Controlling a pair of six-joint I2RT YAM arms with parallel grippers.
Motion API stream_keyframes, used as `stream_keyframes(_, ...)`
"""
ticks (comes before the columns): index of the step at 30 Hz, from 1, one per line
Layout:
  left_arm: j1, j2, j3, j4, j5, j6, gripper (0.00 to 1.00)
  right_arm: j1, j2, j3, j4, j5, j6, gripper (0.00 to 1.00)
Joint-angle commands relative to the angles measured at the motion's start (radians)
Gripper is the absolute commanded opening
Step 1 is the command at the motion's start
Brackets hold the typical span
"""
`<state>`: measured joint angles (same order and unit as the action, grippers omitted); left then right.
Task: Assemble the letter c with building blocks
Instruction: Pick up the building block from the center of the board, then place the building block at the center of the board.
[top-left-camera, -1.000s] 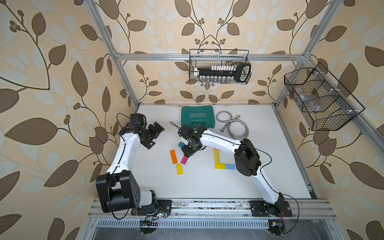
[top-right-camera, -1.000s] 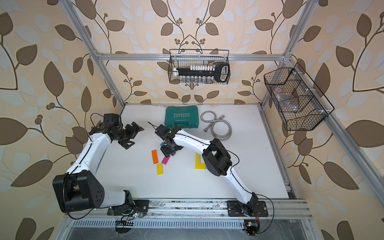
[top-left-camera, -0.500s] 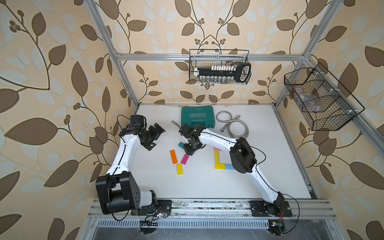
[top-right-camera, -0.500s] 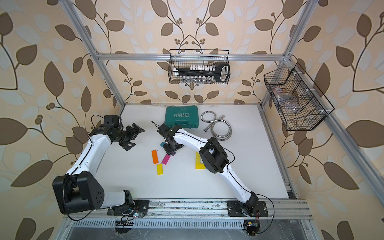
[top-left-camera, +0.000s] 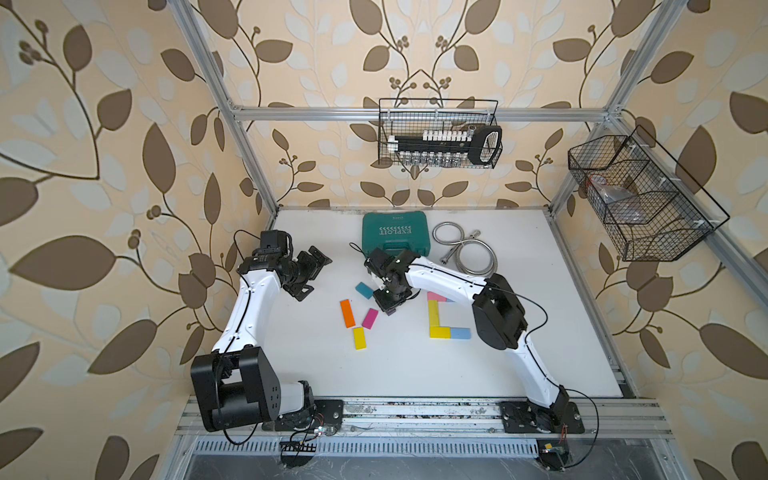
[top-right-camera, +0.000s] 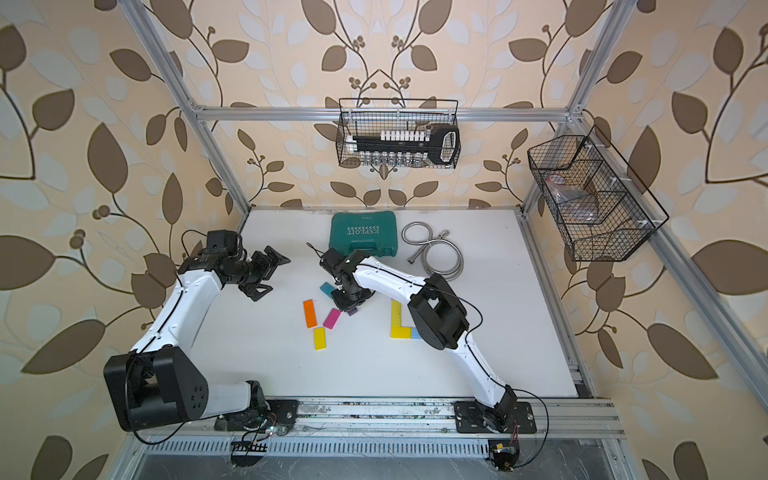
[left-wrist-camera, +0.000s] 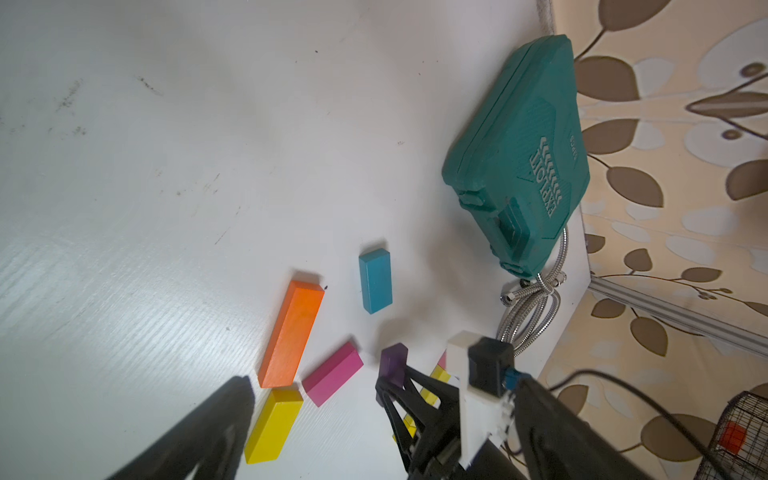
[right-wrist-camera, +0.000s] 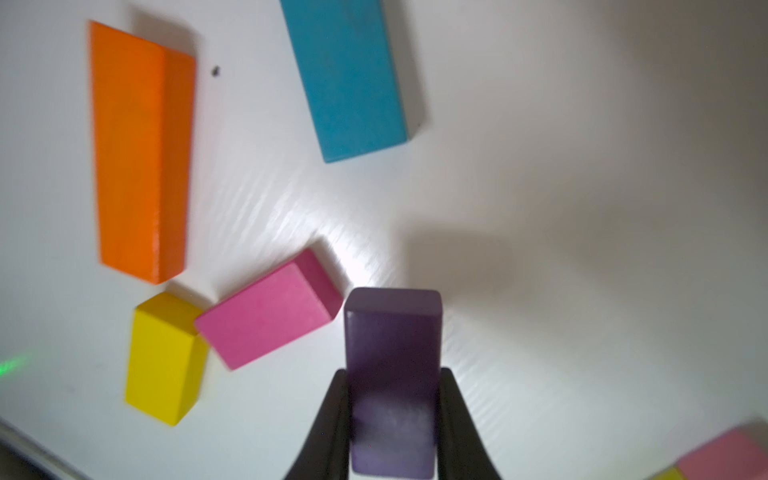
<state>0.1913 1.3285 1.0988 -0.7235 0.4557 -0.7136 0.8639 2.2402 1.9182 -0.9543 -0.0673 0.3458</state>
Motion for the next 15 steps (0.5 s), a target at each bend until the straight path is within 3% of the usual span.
stream_keyframes(1,0.007,-0.038,-0.014,0.038,0.043,-0.014,0.99,-0.04,-0.152,-0.112,0.133,-0.073,0.241,0.0)
stream_keyframes(9,0.005,-0.041,-0.048,0.055,0.06,-0.058,0.99,-0.066,-0.159,-0.395,0.539,-0.03,1.019,0.0)
stream_keyframes(15,0.005,-0.056,-0.059,0.055,0.075,-0.07,0.99,-0.032,-0.055,-0.303,0.468,0.067,1.195,0.0)
